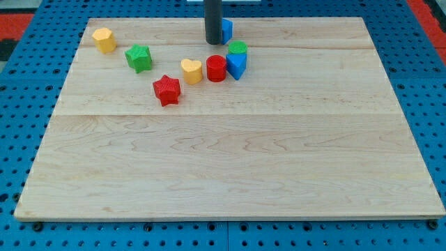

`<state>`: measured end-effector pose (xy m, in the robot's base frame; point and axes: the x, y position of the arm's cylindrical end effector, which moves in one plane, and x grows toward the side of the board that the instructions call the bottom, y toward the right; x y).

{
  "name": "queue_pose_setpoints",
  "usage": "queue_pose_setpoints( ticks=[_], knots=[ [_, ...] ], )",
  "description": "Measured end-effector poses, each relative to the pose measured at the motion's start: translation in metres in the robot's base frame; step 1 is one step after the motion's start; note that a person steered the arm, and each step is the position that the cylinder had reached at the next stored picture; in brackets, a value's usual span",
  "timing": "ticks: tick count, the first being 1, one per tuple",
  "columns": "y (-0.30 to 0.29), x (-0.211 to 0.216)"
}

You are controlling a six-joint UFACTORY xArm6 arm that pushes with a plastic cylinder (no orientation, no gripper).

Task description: Push the yellow hexagon to the top left of the board

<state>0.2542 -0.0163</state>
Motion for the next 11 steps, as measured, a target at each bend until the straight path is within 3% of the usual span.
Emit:
queue_pose_setpoints(
  ticks=[2,4,6,8,9,10,11],
  knots=[
    [0.003,0.012],
    [-0.161,0.034],
    [-0.208,0.063],
    [-0.223,-0.004],
    [-0.194,0.019],
    [-0.093,0.061],
    [0.006,0.077]
  ],
)
